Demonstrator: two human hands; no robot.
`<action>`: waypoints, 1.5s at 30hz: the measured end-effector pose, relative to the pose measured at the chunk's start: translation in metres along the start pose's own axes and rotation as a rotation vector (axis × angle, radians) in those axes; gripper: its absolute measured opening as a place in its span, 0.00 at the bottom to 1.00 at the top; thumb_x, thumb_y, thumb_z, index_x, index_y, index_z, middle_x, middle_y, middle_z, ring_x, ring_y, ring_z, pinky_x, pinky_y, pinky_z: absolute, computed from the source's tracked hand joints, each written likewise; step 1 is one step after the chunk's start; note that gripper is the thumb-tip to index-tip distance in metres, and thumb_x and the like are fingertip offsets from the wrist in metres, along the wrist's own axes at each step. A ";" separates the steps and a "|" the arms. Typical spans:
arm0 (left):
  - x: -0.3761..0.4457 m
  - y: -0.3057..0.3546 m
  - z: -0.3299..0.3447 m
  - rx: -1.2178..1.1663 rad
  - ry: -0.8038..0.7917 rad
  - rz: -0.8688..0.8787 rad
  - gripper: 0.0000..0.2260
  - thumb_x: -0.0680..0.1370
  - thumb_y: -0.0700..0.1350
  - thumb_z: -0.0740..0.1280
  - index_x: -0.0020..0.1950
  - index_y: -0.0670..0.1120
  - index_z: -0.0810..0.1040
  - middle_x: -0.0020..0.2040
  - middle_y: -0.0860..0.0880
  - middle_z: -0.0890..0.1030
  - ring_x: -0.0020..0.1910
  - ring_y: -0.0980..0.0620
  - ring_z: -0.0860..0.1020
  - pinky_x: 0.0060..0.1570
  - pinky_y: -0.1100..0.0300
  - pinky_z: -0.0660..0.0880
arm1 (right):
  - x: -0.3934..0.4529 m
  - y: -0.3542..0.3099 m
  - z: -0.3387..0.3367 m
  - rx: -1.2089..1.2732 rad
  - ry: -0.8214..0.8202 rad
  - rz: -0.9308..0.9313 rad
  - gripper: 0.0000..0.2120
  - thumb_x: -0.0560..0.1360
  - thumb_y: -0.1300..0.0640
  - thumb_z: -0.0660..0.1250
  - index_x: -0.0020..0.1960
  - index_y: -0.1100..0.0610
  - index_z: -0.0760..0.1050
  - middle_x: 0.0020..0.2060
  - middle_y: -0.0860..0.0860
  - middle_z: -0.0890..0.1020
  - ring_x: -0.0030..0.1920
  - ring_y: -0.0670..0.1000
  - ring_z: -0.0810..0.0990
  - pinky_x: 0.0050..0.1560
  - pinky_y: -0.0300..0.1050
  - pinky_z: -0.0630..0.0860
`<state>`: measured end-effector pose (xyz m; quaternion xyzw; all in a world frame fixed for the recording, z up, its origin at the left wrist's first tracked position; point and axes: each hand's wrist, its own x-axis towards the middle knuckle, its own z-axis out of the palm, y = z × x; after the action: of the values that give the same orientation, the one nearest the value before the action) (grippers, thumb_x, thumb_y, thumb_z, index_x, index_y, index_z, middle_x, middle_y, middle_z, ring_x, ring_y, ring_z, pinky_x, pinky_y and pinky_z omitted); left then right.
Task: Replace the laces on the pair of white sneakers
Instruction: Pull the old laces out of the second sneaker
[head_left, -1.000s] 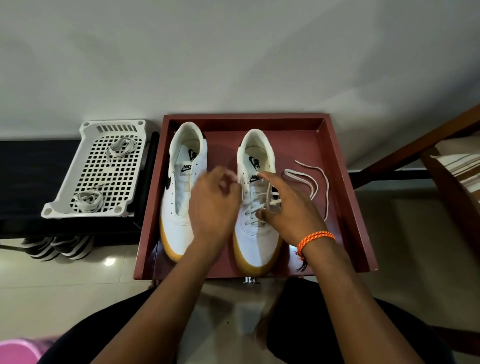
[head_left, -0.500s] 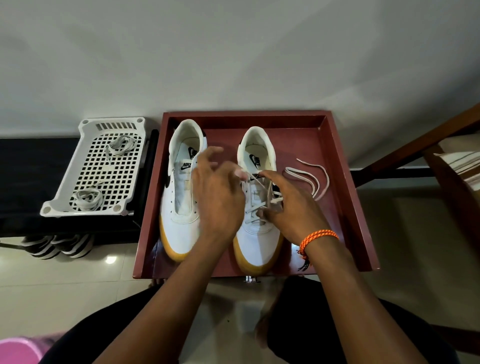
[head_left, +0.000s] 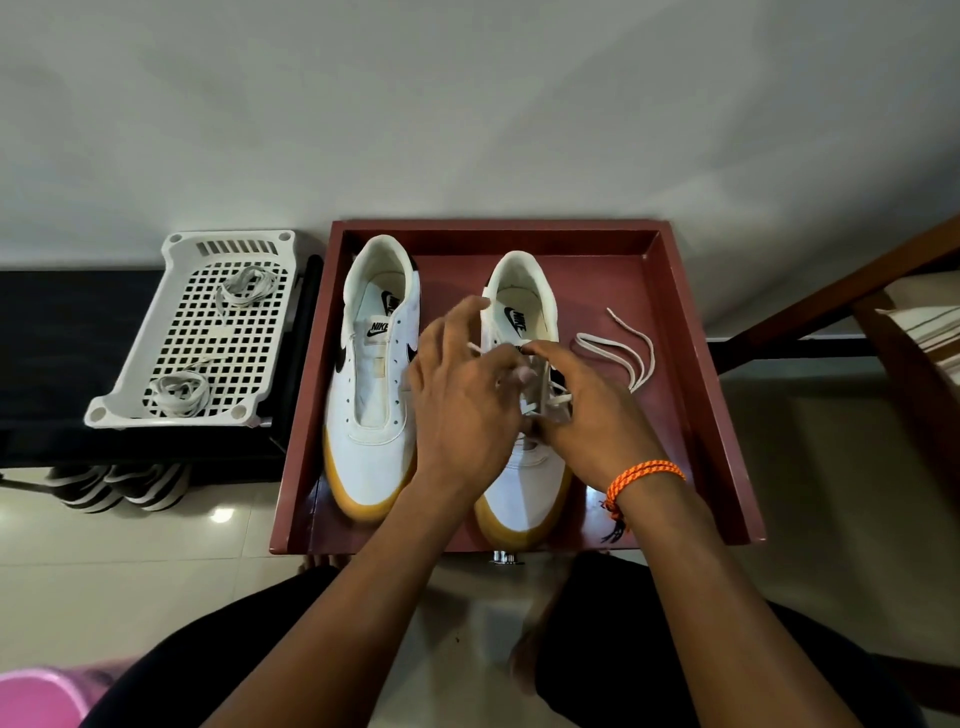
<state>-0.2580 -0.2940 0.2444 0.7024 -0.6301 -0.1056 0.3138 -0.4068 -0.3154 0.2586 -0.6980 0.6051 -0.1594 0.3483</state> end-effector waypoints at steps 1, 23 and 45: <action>0.003 0.000 -0.003 -0.052 0.077 -0.042 0.04 0.82 0.49 0.71 0.51 0.52 0.86 0.75 0.51 0.71 0.73 0.45 0.68 0.65 0.40 0.73 | 0.000 0.000 0.000 0.001 -0.004 -0.002 0.40 0.72 0.55 0.79 0.75 0.31 0.65 0.68 0.45 0.80 0.66 0.53 0.80 0.62 0.59 0.81; 0.007 0.002 -0.009 -0.180 0.171 -0.062 0.07 0.83 0.45 0.68 0.46 0.51 0.82 0.74 0.51 0.70 0.71 0.50 0.69 0.65 0.39 0.71 | 0.000 0.000 -0.002 0.009 -0.007 0.002 0.40 0.72 0.56 0.80 0.75 0.32 0.66 0.69 0.43 0.80 0.65 0.51 0.80 0.62 0.59 0.81; 0.005 0.005 -0.013 -0.037 0.254 -0.002 0.07 0.81 0.39 0.70 0.53 0.51 0.83 0.71 0.47 0.72 0.68 0.46 0.71 0.62 0.44 0.73 | -0.001 -0.002 -0.002 0.010 -0.013 0.022 0.39 0.73 0.56 0.79 0.74 0.30 0.65 0.69 0.43 0.79 0.64 0.51 0.80 0.62 0.59 0.82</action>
<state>-0.2542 -0.2948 0.2589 0.7048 -0.5826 -0.0274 0.4038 -0.4070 -0.3145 0.2611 -0.6907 0.6095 -0.1540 0.3573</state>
